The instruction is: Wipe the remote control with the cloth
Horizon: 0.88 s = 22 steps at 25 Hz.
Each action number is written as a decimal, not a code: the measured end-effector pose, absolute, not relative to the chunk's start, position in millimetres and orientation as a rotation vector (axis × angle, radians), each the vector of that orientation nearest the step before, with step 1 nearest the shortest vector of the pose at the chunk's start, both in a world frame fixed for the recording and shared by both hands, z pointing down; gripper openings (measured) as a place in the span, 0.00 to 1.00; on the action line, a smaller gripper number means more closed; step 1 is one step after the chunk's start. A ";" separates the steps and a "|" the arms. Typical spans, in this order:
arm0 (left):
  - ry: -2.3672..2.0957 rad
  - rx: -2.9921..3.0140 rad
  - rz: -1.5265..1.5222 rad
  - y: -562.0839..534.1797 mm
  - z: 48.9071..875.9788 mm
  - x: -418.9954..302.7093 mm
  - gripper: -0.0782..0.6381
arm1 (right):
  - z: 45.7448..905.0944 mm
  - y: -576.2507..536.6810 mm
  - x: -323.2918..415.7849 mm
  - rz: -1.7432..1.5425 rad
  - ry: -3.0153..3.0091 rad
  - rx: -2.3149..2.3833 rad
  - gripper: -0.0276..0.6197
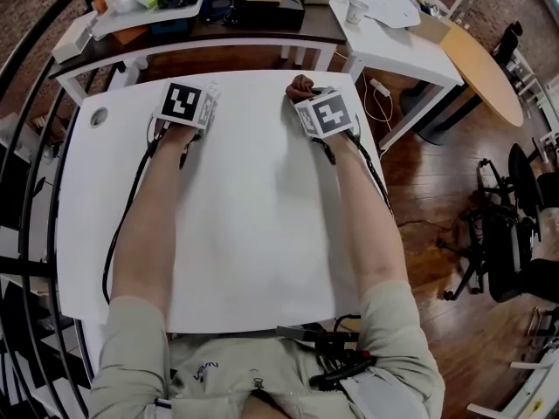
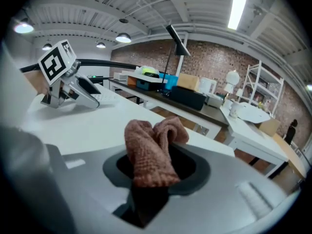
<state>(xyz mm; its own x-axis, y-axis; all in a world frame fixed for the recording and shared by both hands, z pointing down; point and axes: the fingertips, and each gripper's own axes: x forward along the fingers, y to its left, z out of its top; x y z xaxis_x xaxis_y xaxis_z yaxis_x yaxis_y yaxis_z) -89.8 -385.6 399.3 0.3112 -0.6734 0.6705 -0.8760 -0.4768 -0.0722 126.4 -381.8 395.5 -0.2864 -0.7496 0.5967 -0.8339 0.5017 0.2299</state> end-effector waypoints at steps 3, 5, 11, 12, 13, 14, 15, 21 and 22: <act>-1.358 2.250 0.963 -385.8 408.1 -90.3 0.45 | 397.3 -380.6 125.0 0.167 -2.083 1.288 0.25; -1.342 2.247 0.977 -385.8 408.2 -89.8 0.45 | 398.0 -379.2 124.0 0.175 -2.086 1.281 0.26; -1.416 2.267 1.001 -387.3 404.8 -98.6 0.56 | 402.5 -375.3 131.8 0.267 -2.087 1.309 0.46; -1.421 2.272 0.981 -385.1 403.2 -99.2 0.61 | 400.5 -373.3 134.7 0.265 -2.088 1.323 0.47; -1.413 2.285 0.946 -381.2 400.5 -97.2 0.61 | 396.3 -370.5 137.8 0.257 -2.092 1.342 0.47; -1.406 2.303 0.901 -376.2 395.5 -94.3 0.61 | 389.9 -367.2 141.0 0.243 -2.100 1.365 0.47; -1.426 2.325 0.858 -372.2 386.7 -93.9 0.61 | 381.5 -363.4 144.1 0.226 -2.112 1.394 0.47; -1.586 2.509 0.613 -343.6 312.3 -89.5 0.59 | 321.0 -334.5 143.7 0.100 -2.227 1.502 0.47; -1.596 2.543 0.567 -334.5 301.0 -87.4 0.58 | 310.9 -327.4 142.5 0.069 -2.242 1.520 0.47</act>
